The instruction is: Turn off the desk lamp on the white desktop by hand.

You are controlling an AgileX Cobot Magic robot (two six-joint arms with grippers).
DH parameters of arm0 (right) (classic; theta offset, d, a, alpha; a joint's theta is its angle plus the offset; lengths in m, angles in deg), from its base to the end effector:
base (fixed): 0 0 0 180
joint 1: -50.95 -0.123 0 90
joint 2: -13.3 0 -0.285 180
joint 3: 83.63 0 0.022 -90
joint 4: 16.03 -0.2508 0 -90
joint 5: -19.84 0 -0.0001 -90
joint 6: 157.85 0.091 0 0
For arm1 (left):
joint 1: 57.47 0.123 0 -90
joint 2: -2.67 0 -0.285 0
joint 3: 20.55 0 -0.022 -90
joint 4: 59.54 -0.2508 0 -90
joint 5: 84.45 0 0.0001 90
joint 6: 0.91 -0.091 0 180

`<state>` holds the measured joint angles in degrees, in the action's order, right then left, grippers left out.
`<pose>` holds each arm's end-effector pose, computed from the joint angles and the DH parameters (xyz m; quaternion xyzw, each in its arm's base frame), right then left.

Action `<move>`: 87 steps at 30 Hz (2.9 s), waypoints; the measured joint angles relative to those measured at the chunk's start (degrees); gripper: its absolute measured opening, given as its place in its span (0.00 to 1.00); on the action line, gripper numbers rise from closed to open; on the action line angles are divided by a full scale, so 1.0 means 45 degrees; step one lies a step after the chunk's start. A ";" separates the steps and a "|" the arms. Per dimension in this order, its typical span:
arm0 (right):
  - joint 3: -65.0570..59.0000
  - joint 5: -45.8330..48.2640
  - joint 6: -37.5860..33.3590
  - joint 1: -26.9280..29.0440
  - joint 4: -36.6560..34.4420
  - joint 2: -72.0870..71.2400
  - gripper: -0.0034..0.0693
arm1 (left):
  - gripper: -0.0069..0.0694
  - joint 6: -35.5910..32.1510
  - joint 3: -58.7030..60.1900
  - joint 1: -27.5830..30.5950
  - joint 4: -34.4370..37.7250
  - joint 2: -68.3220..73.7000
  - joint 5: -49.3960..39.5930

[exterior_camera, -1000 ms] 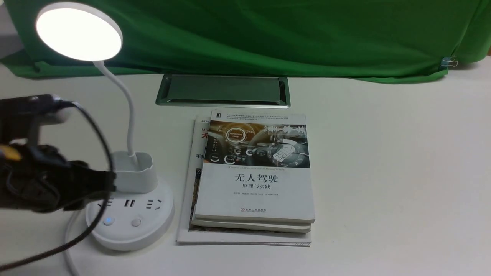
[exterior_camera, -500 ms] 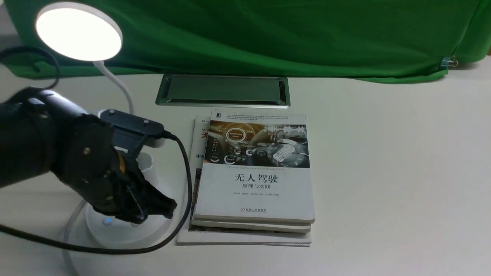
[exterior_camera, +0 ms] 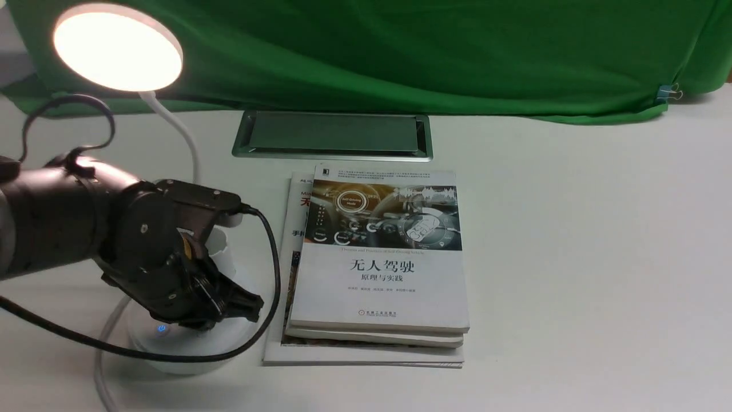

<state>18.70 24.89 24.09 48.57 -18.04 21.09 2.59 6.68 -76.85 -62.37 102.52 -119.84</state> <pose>0.0568 0.0026 0.2025 0.0086 0.7102 0.0399 0.7028 0.2739 -0.0936 0.1834 0.1540 0.9761 -0.0134 0.1527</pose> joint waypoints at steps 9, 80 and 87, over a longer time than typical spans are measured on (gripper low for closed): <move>0.0000 0.0000 0.0000 0.0000 0.0000 0.0000 0.10 | 0.11 -0.0203 -0.0142 0.0000 0.0250 -0.1108 -0.0532; 0.0000 0.0013 0.0000 0.0000 0.0000 0.0000 0.10 | 0.11 -0.0778 1.1178 0.3162 0.0777 -2.0479 0.5005; 0.0000 0.0000 0.0000 0.0000 0.0000 0.0000 0.10 | 0.11 -0.0778 1.1194 0.3162 0.0777 -2.0489 0.4990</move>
<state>18.70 24.89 24.09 48.57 -18.04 21.09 -0.91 57.05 -62.63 -58.87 10.32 -97.38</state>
